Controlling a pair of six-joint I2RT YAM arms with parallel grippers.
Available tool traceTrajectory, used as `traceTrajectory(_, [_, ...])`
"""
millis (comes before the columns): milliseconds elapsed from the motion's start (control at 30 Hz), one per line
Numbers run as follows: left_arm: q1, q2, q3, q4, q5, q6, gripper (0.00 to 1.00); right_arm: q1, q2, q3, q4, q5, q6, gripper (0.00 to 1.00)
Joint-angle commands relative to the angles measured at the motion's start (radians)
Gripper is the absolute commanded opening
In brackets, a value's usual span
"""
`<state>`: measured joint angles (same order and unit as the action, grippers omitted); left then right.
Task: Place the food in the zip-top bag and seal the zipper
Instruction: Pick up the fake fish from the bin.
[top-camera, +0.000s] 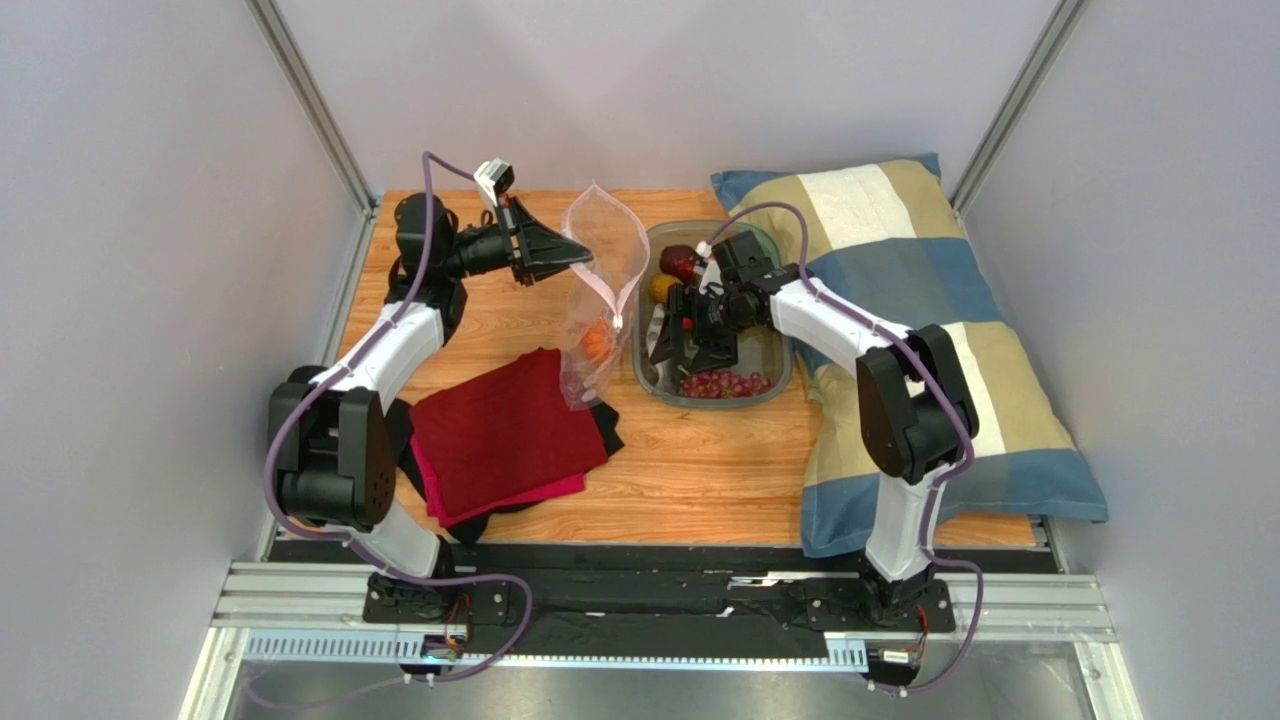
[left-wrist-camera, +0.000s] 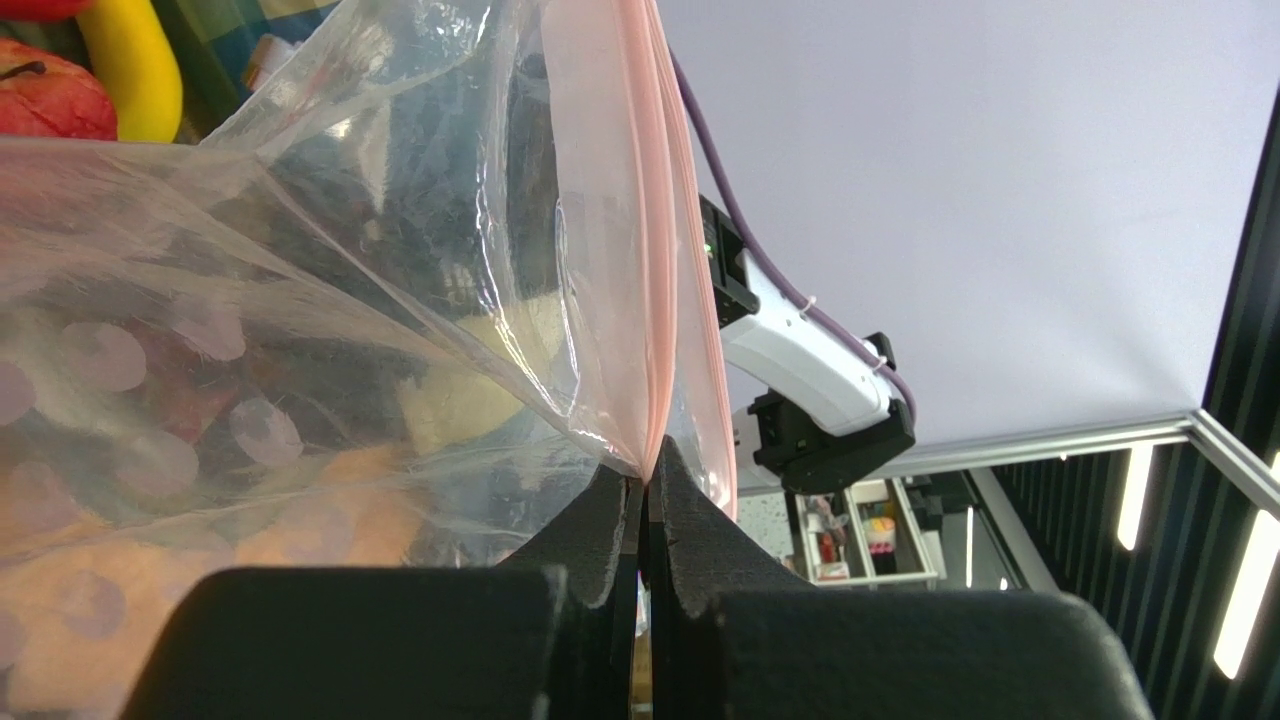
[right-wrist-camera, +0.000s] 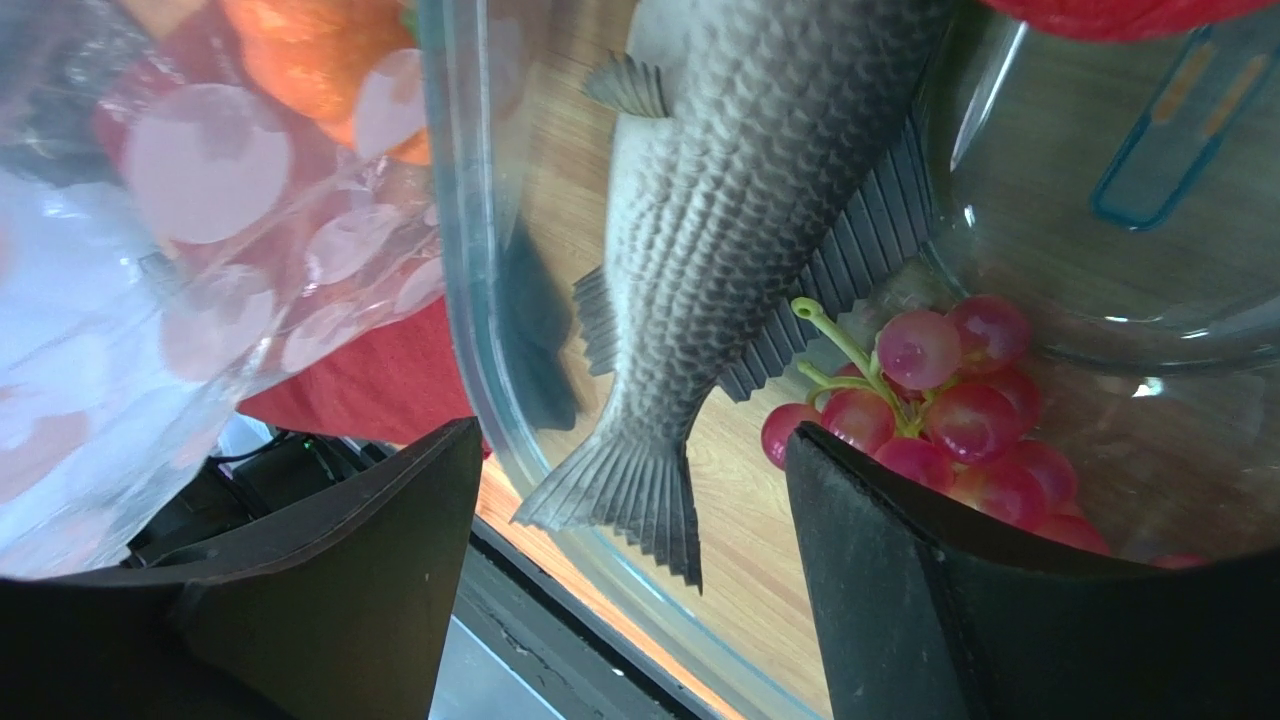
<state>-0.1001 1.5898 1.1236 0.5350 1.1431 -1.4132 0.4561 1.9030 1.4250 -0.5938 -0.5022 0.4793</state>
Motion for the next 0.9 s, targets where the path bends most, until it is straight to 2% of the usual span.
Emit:
traceTrajectory(0, [0.000, -0.042, -0.004, -0.006, 0.001, 0.037, 0.00, 0.010, 0.045, -0.005, 0.009, -0.025, 0.031, 0.76])
traceTrajectory(267, [0.000, -0.051, -0.002, -0.043, 0.006, 0.065, 0.00, 0.010, 0.097, 0.006, 0.028, -0.091, 0.080, 0.72])
traceTrajectory(467, [0.000, -0.054, -0.001, -0.059, 0.007, 0.076, 0.00, 0.009, 0.143, 0.028, 0.040, -0.157, 0.113, 0.58])
traceTrajectory(667, [0.002, -0.060, 0.004, -0.084, 0.009, 0.092, 0.00, -0.002, 0.110, 0.031, 0.032, -0.199, 0.120, 0.28])
traceTrajectory(767, [0.002, -0.067, 0.011, -0.127, 0.009, 0.125, 0.00, -0.020, 0.073, 0.032, 0.002, -0.217, 0.098, 0.09])
traceTrajectory(800, [0.002, -0.070, 0.013, -0.138, 0.010, 0.132, 0.00, -0.030, 0.048, 0.037, -0.010, -0.220, 0.084, 0.00])
traceTrajectory(867, [0.002, -0.076, 0.008, -0.158, 0.009, 0.149, 0.00, -0.031, 0.028, 0.051, -0.052, -0.222, 0.033, 0.00])
